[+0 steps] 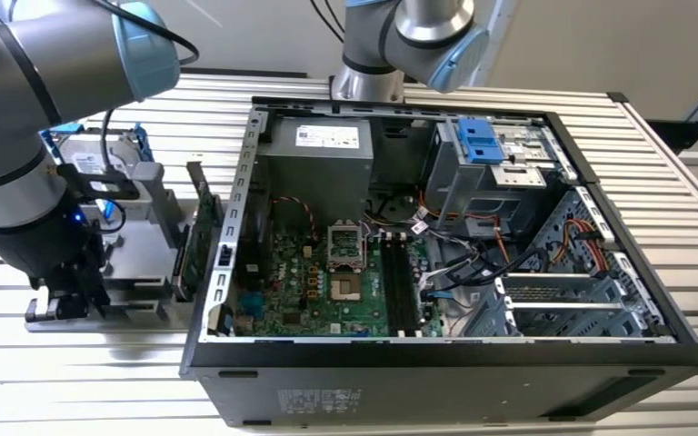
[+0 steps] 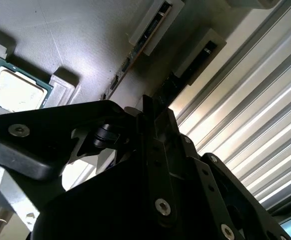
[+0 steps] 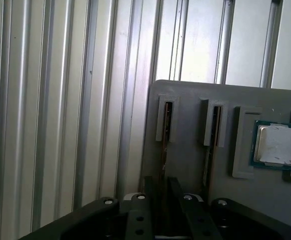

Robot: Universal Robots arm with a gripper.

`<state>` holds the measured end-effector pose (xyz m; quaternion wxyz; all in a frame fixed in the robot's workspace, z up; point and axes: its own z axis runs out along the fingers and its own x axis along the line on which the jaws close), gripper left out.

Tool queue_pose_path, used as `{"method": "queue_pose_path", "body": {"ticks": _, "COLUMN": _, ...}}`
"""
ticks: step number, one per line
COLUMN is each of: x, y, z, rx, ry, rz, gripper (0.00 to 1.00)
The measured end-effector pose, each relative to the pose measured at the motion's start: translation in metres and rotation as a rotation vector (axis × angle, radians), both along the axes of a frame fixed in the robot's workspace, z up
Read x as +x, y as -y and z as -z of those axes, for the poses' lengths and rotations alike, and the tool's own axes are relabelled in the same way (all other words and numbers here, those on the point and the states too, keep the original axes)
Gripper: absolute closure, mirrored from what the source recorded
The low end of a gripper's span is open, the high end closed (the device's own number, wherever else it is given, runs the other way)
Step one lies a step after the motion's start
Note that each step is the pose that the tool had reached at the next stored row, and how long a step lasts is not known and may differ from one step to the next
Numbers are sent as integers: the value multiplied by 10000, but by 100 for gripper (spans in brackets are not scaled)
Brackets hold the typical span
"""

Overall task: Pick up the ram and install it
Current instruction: 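Pick up the ram and move it above insertion slot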

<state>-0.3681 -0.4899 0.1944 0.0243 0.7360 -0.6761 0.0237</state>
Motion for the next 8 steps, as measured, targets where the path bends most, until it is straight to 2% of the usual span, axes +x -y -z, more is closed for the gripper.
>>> {"method": "queue_pose_path", "body": {"ticks": 8, "x": 0, "y": 0, "z": 1, "rx": 20, "ry": 0, "rz": 1, "gripper": 0}}
